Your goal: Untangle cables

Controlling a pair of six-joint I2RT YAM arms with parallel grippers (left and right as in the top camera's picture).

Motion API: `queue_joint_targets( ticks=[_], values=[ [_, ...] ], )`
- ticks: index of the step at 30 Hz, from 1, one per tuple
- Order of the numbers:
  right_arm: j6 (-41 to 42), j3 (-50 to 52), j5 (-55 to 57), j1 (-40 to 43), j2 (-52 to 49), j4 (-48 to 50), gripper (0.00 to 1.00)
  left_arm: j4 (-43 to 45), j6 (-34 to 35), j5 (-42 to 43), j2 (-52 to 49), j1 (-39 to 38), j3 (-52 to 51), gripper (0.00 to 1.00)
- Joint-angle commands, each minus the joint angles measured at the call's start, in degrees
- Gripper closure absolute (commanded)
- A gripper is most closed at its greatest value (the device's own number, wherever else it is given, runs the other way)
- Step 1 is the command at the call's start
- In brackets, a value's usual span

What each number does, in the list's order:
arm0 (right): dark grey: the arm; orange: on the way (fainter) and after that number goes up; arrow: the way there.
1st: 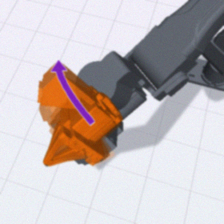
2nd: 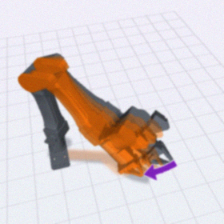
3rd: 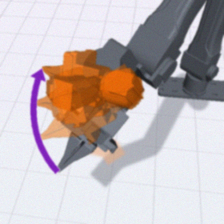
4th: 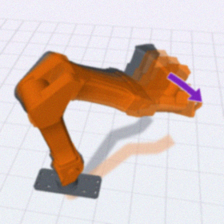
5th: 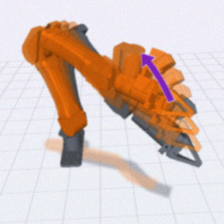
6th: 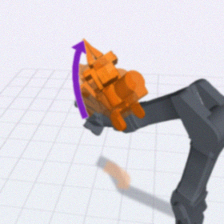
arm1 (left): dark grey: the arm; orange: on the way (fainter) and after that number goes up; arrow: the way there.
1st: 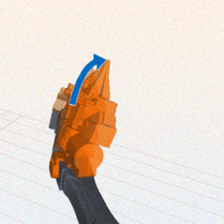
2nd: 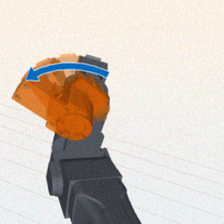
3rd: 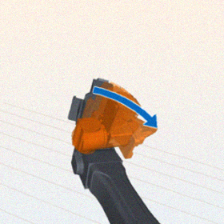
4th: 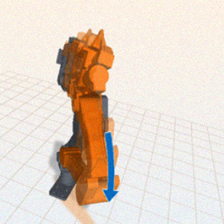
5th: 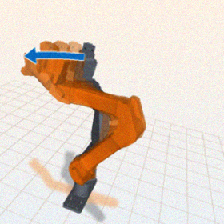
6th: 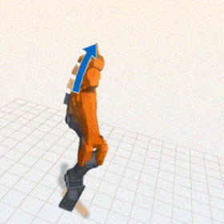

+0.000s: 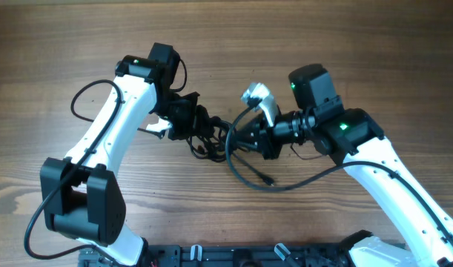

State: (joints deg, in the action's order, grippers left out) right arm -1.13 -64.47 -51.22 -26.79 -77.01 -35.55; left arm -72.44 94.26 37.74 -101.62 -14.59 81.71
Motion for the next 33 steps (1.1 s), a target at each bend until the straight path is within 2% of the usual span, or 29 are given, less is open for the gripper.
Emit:
queue_joint_targets(
  ticks=[1,5,7,10,15,17,19,23,25,29,33],
  values=[
    [10.99,-3.15,-2.49,0.61,5.33,5.97,0.96,0.61,-2.8,-12.68,-2.43,-3.15,-1.14,0.91],
    [15.32,-3.02,13.27,0.33,4.46,5.18,0.96,0.83,-2.78,-12.5,-2.43,-7.34,-1.14,0.89],
    [20.44,-3.02,23.04,0.17,3.58,3.37,0.96,0.83,-2.78,-12.59,-2.43,-8.61,-1.14,0.89],
    [27.28,-3.02,42.95,0.17,2.64,0.57,0.96,0.83,-2.78,-13.86,-2.43,-8.66,-1.14,0.9],
    [32.52,-3.02,60.0,0.2,0.33,-2.91,0.96,0.83,-2.97,-14.25,-2.43,-6.8,-1.14,0.92],
    [32.85,-3.02,59.98,0.2,-1.38,-3.15,0.96,1.92,-6.27,-13.66,-2.4,-6.16,-1.14,0.96],
    [32.52,-3.02,55.98,0.2,-3.89,-3.17,0.96,7.39,-14.19,-10.38,-2.4,-5.27,-1.14,0.96],
    [29.62,-3.02,44.37,0.2,-8.98,-2.73,0.96,20.65,-29.09,-0.68,-2.4,-3.17,-1.14,0.96],
    [29.11,-3.02,39.04,0.2,-11.72,-1.95,0.96,28.68,-37.92,7.67,-2.4,-2.1,-1.11,0.96],
    [29.07,-3.02,36.3,0.79,-12.81,-0.63,0.96,34.91,-42.73,15.3,-2.19,-0.68,-1.11,0.96],
    [33.35,-3.02,36.41,4.11,-12.79,0.79,0.96,44.37,-46.4,28.74,-1.97,1.01,-1.11,0.96]
  ],
)
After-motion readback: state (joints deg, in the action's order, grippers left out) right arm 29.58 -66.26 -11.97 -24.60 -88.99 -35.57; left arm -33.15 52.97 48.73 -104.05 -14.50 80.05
